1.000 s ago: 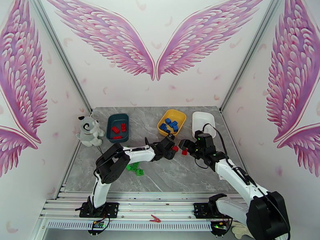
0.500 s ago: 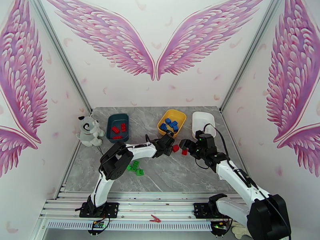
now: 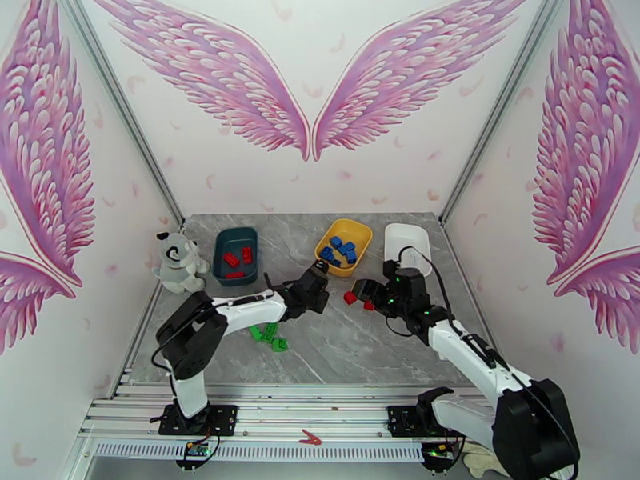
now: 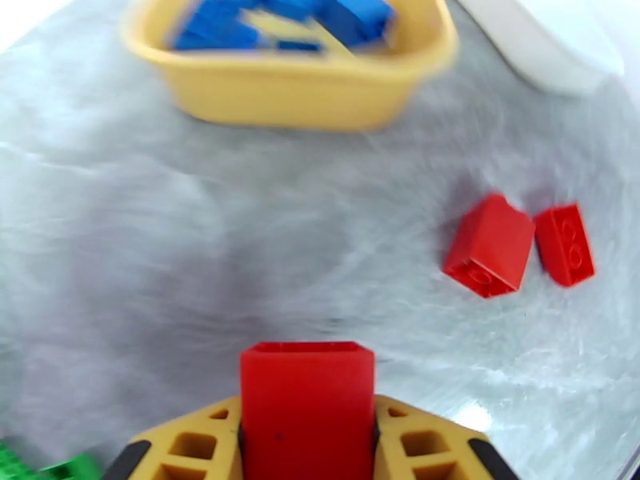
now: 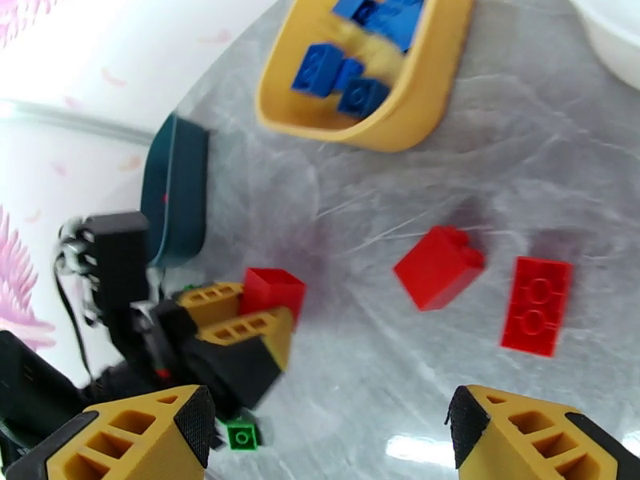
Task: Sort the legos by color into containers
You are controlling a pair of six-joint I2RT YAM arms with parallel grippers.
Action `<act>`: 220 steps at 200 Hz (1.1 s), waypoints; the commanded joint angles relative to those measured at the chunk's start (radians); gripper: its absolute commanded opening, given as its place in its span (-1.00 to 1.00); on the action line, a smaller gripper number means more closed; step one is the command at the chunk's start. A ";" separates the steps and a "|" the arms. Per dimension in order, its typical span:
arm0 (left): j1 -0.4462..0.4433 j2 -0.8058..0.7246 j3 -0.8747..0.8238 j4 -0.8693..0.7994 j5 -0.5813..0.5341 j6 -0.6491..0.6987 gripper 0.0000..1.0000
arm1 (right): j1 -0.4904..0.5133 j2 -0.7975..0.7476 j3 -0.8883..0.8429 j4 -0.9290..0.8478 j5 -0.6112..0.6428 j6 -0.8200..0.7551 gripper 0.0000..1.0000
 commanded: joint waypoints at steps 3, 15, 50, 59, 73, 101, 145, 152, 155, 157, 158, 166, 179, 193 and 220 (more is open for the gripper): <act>0.094 -0.117 -0.060 -0.005 -0.039 -0.020 -0.29 | 0.093 0.072 0.076 0.046 -0.074 -0.055 0.67; 0.156 -0.152 -0.078 -0.017 -0.039 -0.025 -0.29 | 0.137 0.106 0.105 0.038 -0.073 -0.077 0.66; 0.357 -0.217 -0.113 -0.026 -0.026 -0.027 -0.28 | 0.222 0.177 0.176 -0.018 -0.035 -0.131 0.69; 0.404 -0.218 -0.108 -0.028 -0.017 -0.023 -0.27 | 0.230 0.181 0.178 -0.017 -0.022 -0.135 0.69; 0.466 -0.203 -0.082 -0.041 0.002 -0.013 -0.27 | 0.236 0.179 0.175 -0.027 0.010 -0.141 0.69; 0.561 -0.151 -0.011 -0.072 0.015 0.004 -0.26 | 0.235 0.176 0.185 -0.066 0.058 -0.155 0.69; 0.588 -0.097 0.078 -0.116 0.068 0.029 0.21 | 0.236 0.165 0.190 -0.102 0.119 -0.165 0.77; 0.581 -0.104 0.070 -0.110 0.065 0.026 0.33 | 0.237 0.163 0.189 -0.106 0.130 -0.165 0.79; 0.578 -0.110 0.067 -0.107 0.063 0.023 0.38 | 0.235 0.163 0.188 -0.107 0.133 -0.166 0.79; 0.576 -0.111 0.065 -0.105 0.062 0.022 0.40 | 0.235 0.162 0.188 -0.107 0.136 -0.165 0.79; 0.575 -0.112 0.063 -0.104 0.062 0.021 0.40 | 0.235 0.162 0.188 -0.108 0.137 -0.165 0.80; 0.565 -0.126 0.049 -0.092 0.063 0.014 0.43 | 0.236 0.161 0.188 -0.113 0.148 -0.164 0.82; 0.544 -0.147 0.026 -0.077 0.058 0.008 0.45 | 0.234 0.156 0.187 -0.125 0.178 -0.160 0.84; 0.512 -0.171 0.004 -0.064 0.049 0.004 0.46 | 0.230 0.148 0.187 -0.141 0.215 -0.156 0.86; 0.420 -0.213 -0.042 -0.019 0.028 -0.001 0.50 | 0.209 0.124 0.175 -0.164 0.272 -0.137 0.87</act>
